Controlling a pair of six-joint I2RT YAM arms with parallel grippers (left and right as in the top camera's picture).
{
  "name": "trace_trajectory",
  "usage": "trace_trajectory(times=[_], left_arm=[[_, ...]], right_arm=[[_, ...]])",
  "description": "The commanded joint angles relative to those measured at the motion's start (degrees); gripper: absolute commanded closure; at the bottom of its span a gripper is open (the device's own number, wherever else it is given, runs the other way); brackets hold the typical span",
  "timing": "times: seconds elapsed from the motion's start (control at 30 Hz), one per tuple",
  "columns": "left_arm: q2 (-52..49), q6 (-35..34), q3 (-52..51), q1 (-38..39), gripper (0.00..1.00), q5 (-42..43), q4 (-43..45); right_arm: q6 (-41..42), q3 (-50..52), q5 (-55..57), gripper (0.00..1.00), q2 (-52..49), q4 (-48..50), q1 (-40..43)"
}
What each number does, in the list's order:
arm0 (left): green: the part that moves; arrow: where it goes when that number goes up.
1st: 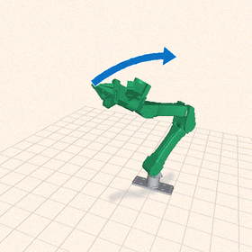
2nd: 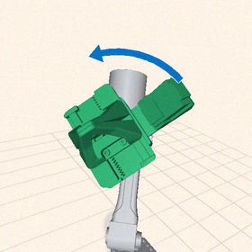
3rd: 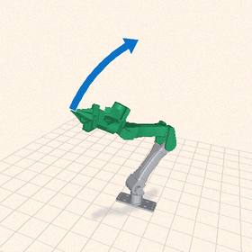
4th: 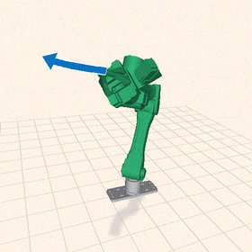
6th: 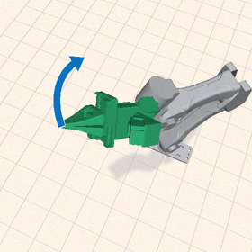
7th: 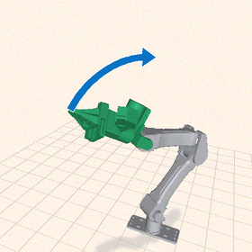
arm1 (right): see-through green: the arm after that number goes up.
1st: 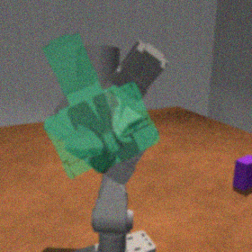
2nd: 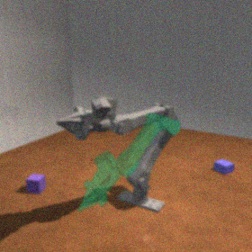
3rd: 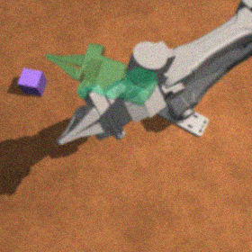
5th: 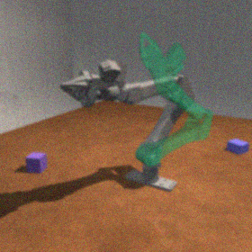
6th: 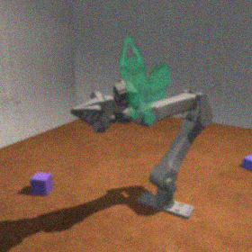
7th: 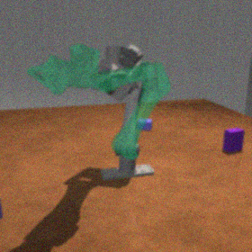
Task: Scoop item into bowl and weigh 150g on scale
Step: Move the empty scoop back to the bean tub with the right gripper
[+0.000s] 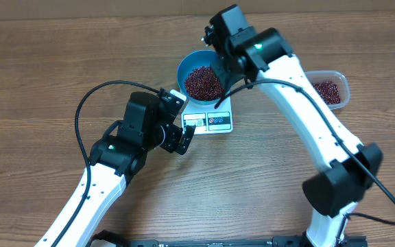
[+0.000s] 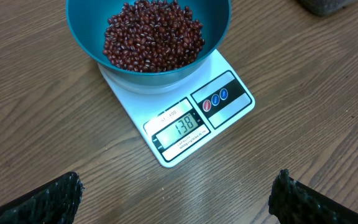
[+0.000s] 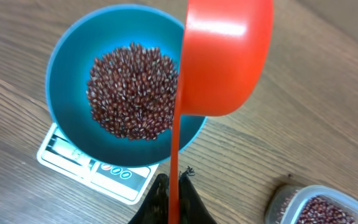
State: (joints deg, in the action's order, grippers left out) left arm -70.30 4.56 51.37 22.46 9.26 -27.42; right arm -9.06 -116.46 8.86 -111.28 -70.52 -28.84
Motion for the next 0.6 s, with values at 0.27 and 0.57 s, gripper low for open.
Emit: trace_trajectory(times=[0.27,0.57], left_arm=[[-0.09,0.39,0.87,-0.15,0.01,0.68,0.20],[-0.09,0.39,0.87,-0.15,0.00,0.68,0.20]], right_arm=[[0.85,-1.79,-11.28,0.96,7.45,-0.83,6.34],[2.32,-1.79,-15.41,0.96,9.07,-7.32,15.78]])
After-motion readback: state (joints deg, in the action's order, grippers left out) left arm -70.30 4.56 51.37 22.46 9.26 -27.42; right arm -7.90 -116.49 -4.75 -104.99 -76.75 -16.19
